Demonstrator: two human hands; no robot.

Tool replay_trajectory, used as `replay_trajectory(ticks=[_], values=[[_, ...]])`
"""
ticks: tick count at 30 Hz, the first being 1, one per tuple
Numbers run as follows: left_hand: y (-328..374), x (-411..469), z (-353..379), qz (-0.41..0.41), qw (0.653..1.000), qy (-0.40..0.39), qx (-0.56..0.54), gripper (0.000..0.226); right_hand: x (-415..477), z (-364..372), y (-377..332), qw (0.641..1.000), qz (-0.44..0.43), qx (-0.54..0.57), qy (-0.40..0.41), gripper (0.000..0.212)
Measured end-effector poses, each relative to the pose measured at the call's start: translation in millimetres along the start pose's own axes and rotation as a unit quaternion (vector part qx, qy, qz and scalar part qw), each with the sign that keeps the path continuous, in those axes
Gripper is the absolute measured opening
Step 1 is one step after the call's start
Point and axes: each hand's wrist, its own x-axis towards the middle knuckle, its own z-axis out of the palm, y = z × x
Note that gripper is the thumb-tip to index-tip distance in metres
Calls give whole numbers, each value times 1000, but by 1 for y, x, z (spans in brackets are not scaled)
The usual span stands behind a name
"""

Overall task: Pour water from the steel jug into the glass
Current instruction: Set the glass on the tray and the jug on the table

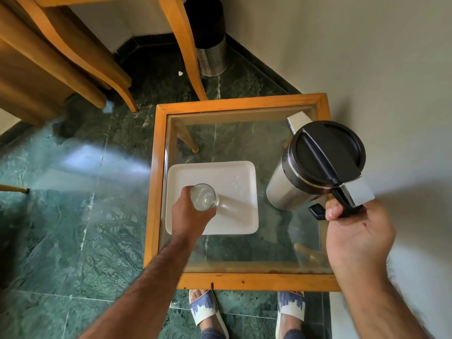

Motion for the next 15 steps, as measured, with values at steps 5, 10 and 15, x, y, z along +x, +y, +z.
replay_trajectory(ticks=[5, 10, 15], values=[[-2, 6, 5, -9, 1000, 6, -5, 72, 4, -4, 4, 1000, 8, 12, 10, 43], [-8, 9, 11, -16, 1000, 14, -3, 72, 3, -9, 10, 997, -30, -72, 28, 38], [-12, 12, 15, -11, 1000, 17, 0, 73, 4, -7, 12, 1000, 9, -18, 18, 45]])
